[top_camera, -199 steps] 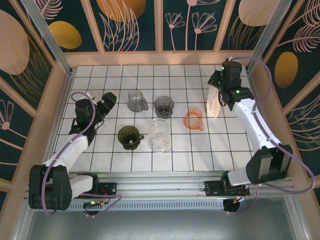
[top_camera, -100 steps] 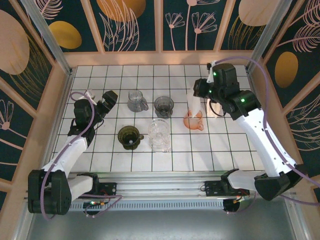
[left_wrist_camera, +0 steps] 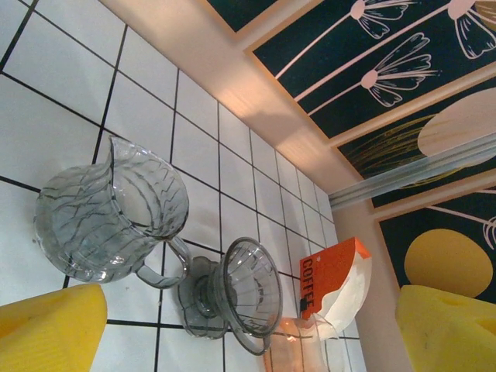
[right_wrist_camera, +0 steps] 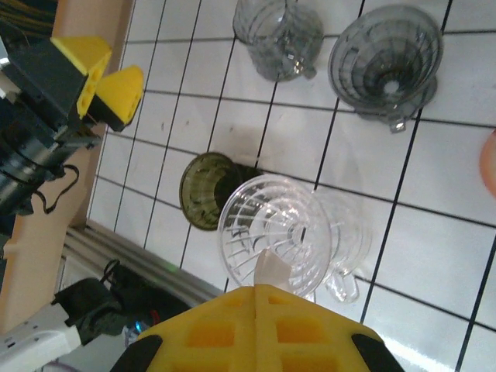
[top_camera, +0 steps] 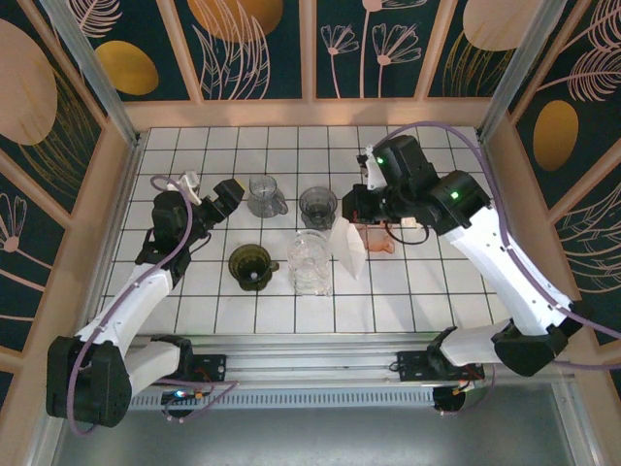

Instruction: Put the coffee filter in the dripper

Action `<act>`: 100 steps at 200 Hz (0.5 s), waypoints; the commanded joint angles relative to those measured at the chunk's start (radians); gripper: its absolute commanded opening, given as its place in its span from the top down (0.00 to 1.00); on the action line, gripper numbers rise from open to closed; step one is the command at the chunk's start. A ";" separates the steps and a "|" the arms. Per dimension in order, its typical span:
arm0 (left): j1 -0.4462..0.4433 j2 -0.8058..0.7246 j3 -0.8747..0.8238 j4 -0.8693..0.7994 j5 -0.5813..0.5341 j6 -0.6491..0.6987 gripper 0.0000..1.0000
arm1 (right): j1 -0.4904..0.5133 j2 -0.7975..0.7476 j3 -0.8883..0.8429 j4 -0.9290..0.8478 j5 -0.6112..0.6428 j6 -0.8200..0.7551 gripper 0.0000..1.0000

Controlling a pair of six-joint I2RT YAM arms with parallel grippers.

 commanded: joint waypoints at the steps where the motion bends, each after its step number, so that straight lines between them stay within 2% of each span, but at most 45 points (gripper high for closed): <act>1: -0.006 -0.026 0.014 -0.022 0.017 0.034 0.04 | 0.032 0.054 0.056 -0.071 -0.043 0.020 1.00; 100: -0.006 -0.065 -0.013 -0.020 0.030 0.064 0.03 | 0.048 0.326 0.289 -0.158 -0.019 -0.056 1.00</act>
